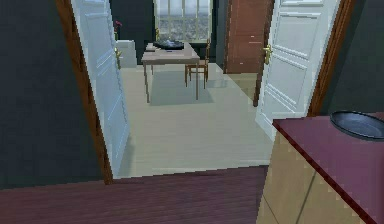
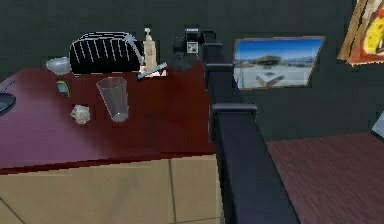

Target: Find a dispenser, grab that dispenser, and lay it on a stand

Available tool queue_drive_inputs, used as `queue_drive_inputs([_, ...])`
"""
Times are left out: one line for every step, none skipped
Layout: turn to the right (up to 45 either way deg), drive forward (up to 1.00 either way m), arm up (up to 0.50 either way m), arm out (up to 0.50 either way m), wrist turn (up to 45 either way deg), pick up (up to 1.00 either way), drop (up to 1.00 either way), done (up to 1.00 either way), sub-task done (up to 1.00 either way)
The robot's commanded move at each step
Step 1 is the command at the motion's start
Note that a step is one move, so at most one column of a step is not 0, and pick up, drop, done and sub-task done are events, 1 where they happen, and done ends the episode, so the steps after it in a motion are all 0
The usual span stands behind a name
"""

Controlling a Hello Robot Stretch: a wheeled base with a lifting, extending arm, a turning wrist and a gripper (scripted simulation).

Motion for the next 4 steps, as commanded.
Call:
queue_drive_inputs([0.0, 0.0, 0.0, 0.0, -45.0, 0.0, 0.0, 0.0, 0.0])
queue_drive_inputs([0.0, 0.0, 0.0, 0.0, -42.0, 0.0, 0.0, 0.0, 0.0])
queue_drive_inputs([0.0, 0.0, 0.0, -0.48, 0.0, 0.0, 0.0, 0.0, 0.0])
queue_drive_inputs([-12.0, 0.0, 0.0, 0.0, 0.0, 0.0, 0.0, 0.0, 0.0])
